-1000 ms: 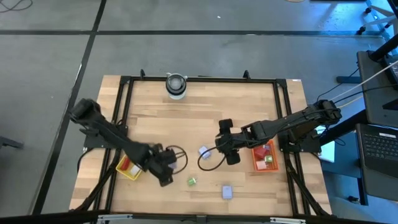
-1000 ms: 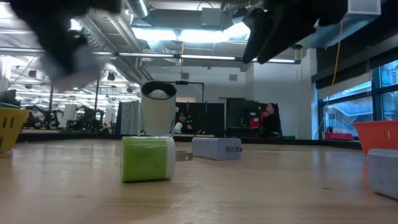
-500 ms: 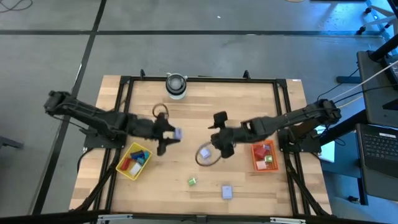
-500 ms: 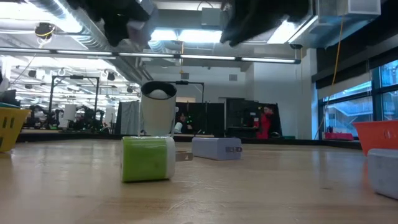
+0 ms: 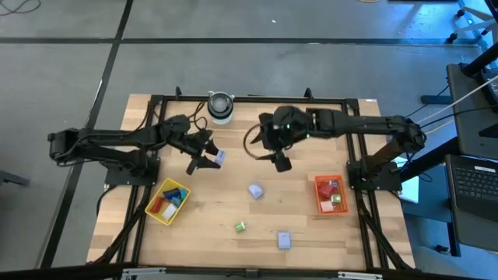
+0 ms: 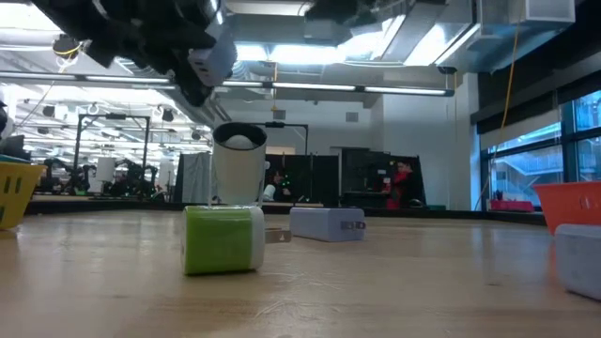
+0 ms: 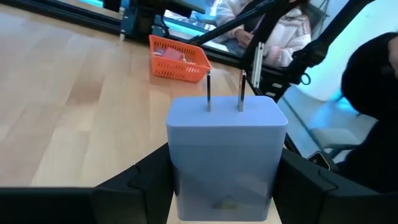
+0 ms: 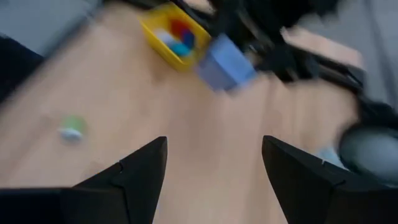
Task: Pick & Place Office items
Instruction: Put the bottom left white charger adapter into the orange basket
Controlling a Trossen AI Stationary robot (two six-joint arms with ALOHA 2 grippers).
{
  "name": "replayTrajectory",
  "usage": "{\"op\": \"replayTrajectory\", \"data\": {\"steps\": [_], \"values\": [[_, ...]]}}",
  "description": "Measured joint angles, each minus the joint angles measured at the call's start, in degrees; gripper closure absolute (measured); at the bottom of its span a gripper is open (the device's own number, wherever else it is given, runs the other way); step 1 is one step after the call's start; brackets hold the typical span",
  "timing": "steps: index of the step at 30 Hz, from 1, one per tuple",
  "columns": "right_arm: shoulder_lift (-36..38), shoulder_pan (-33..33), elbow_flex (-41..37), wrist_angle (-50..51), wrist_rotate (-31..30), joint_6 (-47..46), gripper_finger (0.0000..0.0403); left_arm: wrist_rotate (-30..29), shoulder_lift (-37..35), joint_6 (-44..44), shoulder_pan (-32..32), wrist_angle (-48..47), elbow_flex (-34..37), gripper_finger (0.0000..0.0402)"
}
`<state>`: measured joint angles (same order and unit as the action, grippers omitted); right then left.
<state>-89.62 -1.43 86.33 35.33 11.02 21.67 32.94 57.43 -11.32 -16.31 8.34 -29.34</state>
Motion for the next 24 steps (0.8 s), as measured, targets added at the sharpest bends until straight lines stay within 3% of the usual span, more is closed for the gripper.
{"op": "replayTrajectory", "data": {"steps": [3, 6, 9, 12, 24], "values": [[0.00, -1.54, 0.41, -2.67, 9.88, 0.31, 0.0140, 4.01, 3.17, -0.24, -2.46, 3.11, 0.00, 0.0191], [-0.21, -1.96, 0.39, -3.03, 15.13, 2.99, 0.0140, 10.40, 6.47, -1.26, -3.08, 9.61, 0.00, 0.0191], [-1.56, -2.01, 0.41, -3.62, 15.67, 5.46, 0.0140, 15.56, 9.24, -3.37, -3.02, 15.93, -0.08, 0.0191], [-3.90, -2.43, 0.41, -4.86, 15.57, 6.23, 0.0140, 17.17, 11.59, -5.98, -2.84, 18.61, -0.68, 0.0191], [-6.80, -3.60, 0.37, -9.95, 20.32, 4.63, 0.0140, 24.14, 17.15, -5.85, -0.96, 18.88, -4.95, 0.0191]]}}
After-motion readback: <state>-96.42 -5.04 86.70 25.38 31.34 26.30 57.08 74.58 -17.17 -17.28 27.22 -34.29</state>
